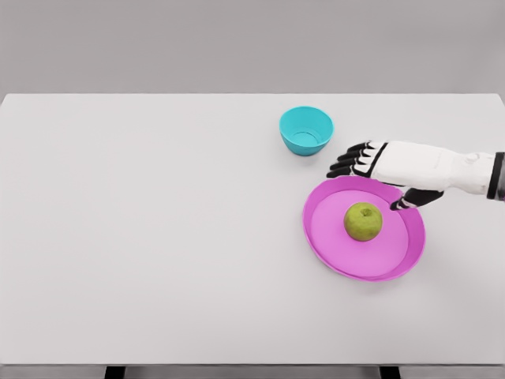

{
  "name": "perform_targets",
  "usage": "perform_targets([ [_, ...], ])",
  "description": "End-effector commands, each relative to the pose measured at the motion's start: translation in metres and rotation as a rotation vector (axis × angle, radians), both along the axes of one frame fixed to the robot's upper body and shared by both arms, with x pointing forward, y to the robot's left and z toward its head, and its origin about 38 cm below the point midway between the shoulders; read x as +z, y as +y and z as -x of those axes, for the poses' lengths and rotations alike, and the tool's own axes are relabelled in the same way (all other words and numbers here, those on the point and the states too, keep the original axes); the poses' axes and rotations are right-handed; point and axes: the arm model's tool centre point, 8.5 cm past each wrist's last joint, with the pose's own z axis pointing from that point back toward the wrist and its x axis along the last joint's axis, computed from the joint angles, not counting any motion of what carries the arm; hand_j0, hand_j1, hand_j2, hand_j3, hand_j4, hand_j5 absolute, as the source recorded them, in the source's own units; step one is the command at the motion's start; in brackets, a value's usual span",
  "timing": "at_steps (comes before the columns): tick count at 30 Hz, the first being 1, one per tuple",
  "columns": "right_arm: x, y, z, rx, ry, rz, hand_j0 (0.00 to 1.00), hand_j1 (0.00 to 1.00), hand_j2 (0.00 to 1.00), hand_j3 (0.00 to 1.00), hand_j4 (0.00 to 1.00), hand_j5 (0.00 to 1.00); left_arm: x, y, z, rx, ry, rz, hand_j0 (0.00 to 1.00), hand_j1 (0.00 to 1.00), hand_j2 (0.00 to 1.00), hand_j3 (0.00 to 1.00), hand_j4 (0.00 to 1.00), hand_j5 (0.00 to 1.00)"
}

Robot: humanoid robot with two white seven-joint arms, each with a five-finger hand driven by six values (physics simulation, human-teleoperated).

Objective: Put the apple from the pink plate into the blue bowl with your right arm

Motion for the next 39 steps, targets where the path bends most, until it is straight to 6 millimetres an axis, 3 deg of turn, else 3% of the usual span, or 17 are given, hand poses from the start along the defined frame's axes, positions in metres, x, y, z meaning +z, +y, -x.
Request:
perform_targets([
  [1, -0.009, 0.003, 0.002, 0.007, 0.03, 0.007, 1.0, 1.0, 1.0, 1.0, 1.0, 1.0, 0.0, 0.0, 0.0, 0.0, 0.0, 0.0, 1.0, 1.0, 1.0, 1.0, 1.0, 1.0],
  [5, -0.011, -0.002, -0.001, -0.008, 0.035, 0.01, 1.0, 1.0, 1.0, 1.0, 1.0, 1.0, 0.0, 0.0, 0.0, 0.0, 0.0, 0.0, 1.0, 1.0, 1.0, 1.0, 1.0, 1.0],
  [12, -0.043, -0.014, -0.004, -0.054, 0.108, 0.057, 1.0, 1.0, 1.0, 1.0, 1.0, 1.0, 0.0, 0.0, 0.0, 0.0, 0.0, 0.0, 1.0, 1.0, 1.0, 1.0, 1.0, 1.0],
  [21, -0.074, -0.011, -0.007, -0.067, 0.168, 0.077, 1.0, 1.0, 1.0, 1.0, 1.0, 1.0, 0.0, 0.0, 0.0, 0.0, 0.0, 0.0, 1.0, 1.0, 1.0, 1.0, 1.0, 1.0],
  [36, -0.084, -0.001, -0.011, -0.055, 0.182, 0.082, 1.0, 1.0, 1.0, 1.0, 1.0, 1.0, 0.0, 0.0, 0.0, 0.0, 0.0, 0.0, 1.0, 1.0, 1.0, 1.0, 1.0, 1.0],
  [38, -0.086, -0.001, -0.011, -0.057, 0.187, 0.084, 0.93, 0.93, 0.93, 0.93, 0.93, 0.93, 0.0, 0.0, 0.0, 0.0, 0.0, 0.0, 1.0, 1.0, 1.0, 1.0, 1.0, 1.0],
  [39, -0.086, -0.001, -0.011, -0.056, 0.186, 0.084, 0.81, 0.81, 0.81, 0.81, 0.81, 0.81, 0.0, 0.0, 0.0, 0.0, 0.0, 0.0, 1.0, 1.0, 1.0, 1.0, 1.0, 1.0],
])
